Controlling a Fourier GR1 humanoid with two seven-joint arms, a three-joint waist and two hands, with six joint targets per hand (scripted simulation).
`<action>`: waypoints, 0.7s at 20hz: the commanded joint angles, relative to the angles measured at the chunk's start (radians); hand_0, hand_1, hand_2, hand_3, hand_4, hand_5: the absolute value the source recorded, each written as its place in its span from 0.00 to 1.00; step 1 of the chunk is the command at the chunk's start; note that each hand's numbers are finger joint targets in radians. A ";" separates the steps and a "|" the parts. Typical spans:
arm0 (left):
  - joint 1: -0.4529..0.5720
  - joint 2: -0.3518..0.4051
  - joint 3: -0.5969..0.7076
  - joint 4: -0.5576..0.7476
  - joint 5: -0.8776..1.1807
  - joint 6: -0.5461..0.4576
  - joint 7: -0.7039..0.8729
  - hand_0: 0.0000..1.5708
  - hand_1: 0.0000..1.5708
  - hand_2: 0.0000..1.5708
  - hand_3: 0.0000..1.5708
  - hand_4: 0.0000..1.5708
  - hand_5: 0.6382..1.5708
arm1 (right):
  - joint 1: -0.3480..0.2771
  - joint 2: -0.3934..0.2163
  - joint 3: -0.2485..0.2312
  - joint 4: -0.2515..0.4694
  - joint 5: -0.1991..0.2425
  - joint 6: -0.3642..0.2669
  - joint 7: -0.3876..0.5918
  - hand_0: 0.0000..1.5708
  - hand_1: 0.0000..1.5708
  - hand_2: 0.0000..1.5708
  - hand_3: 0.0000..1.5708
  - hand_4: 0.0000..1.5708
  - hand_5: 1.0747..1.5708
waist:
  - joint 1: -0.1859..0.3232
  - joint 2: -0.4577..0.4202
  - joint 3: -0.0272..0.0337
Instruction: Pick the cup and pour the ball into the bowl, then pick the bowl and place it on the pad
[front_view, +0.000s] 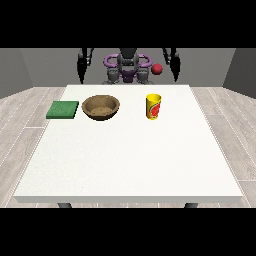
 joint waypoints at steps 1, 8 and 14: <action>-0.006 0.020 0.004 -0.059 0.004 -0.004 0.036 0.00 0.00 0.00 0.00 0.00 0.96 | -0.004 -0.027 -0.008 -0.057 0.000 0.004 0.035 0.00 0.00 0.00 0.19 0.67 1.00 | -0.003 -0.153 0.0077; -0.112 -0.039 -0.003 -0.173 0.135 -0.024 0.159 0.00 0.00 0.00 0.00 0.00 0.96 | -0.128 0.094 0.098 -0.222 -0.045 -0.027 0.143 0.00 0.00 0.00 0.00 0.62 1.00 | 0.001 -0.448 0.0090; -0.033 -0.094 -0.015 -0.231 0.263 0.039 0.376 0.00 0.00 0.00 0.00 0.00 0.97 | -0.055 0.098 0.403 -0.248 -0.049 -0.350 0.377 0.00 0.00 0.00 0.00 0.43 1.00 | 0.030 -0.541 0.0134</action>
